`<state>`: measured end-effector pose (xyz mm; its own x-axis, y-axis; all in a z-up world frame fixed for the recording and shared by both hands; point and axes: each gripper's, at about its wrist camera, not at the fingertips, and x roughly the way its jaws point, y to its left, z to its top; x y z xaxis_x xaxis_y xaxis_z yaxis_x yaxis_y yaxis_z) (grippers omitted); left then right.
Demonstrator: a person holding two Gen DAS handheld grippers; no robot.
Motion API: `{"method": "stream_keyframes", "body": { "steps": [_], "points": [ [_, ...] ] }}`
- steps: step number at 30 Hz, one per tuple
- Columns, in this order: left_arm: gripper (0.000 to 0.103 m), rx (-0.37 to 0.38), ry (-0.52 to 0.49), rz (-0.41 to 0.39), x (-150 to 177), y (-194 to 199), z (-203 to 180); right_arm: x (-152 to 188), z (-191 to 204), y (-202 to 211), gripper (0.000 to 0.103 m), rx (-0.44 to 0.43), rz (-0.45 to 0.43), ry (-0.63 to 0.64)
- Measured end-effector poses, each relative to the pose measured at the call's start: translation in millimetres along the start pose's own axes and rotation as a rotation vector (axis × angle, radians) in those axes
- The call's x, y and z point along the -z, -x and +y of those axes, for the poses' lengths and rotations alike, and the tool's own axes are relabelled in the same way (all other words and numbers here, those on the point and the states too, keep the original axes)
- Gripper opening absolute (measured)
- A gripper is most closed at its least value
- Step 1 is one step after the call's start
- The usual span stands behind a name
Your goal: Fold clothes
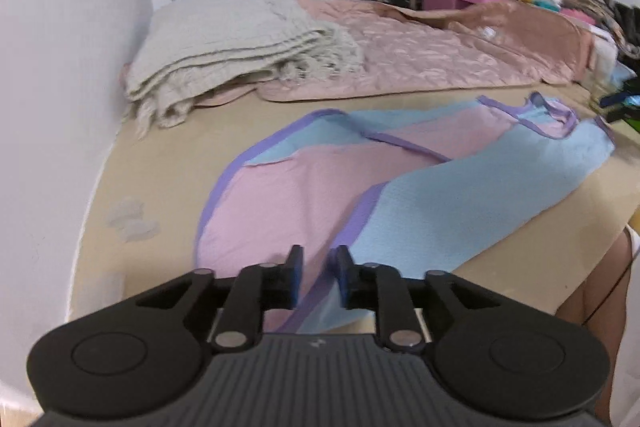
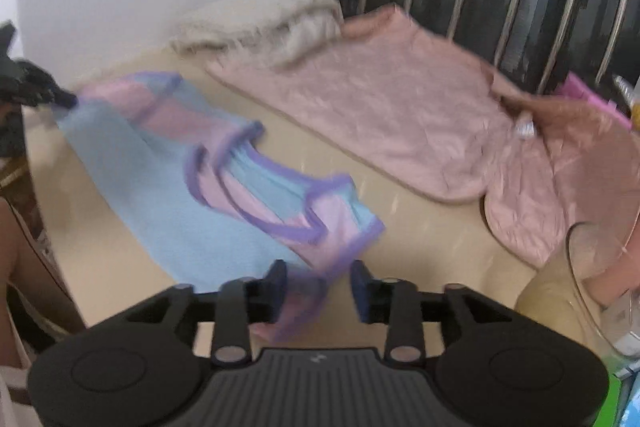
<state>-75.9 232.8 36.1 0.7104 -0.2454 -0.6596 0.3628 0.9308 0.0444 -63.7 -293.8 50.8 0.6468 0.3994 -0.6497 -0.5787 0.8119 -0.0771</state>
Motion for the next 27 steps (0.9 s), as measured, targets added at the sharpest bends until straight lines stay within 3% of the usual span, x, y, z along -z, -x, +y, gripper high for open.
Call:
{"method": "stream_keyframes", "body": {
  "steps": [3,5,9,13,17,19,20,22,23,25,27],
  "points": [
    [0.030,-0.012,0.053,-0.018,3,4,7,0,18,10,0.036,-0.075,-0.101,0.002],
    [0.030,-0.021,0.055,-0.019,3,2,7,0,28,-2,0.033,-0.121,-0.095,-0.013],
    [0.030,-0.069,0.023,-0.009,6,-1,1,6,36,-38,0.031,-0.056,-0.019,-0.042],
    [0.031,-0.115,0.000,-0.001,17,-3,-4,17,31,-35,0.031,-0.009,-0.030,-0.109],
    [0.034,-0.073,0.019,0.003,12,1,-5,18,37,-24,0.033,0.038,0.013,-0.112],
    [0.041,-0.062,0.022,-0.034,-12,5,-9,2,43,-10,0.036,0.036,-0.037,-0.086],
    [0.051,-0.049,0.027,-0.062,-31,5,-12,-10,45,-6,0.037,0.024,-0.072,-0.067],
    [0.066,-0.007,-0.010,-0.106,-67,0,-23,-39,45,-8,0.049,-0.017,-0.127,-0.026],
    [0.071,0.013,-0.049,-0.123,-84,-6,-30,-53,44,-17,0.050,-0.041,-0.131,-0.002],
    [0.075,0.032,-0.144,-0.086,-116,-36,-44,-83,39,-50,0.051,-0.084,-0.091,0.027],
    [0.073,0.047,-0.194,0.034,-136,-77,-52,-107,31,-88,0.051,-0.118,-0.019,0.003]
  ]
}}
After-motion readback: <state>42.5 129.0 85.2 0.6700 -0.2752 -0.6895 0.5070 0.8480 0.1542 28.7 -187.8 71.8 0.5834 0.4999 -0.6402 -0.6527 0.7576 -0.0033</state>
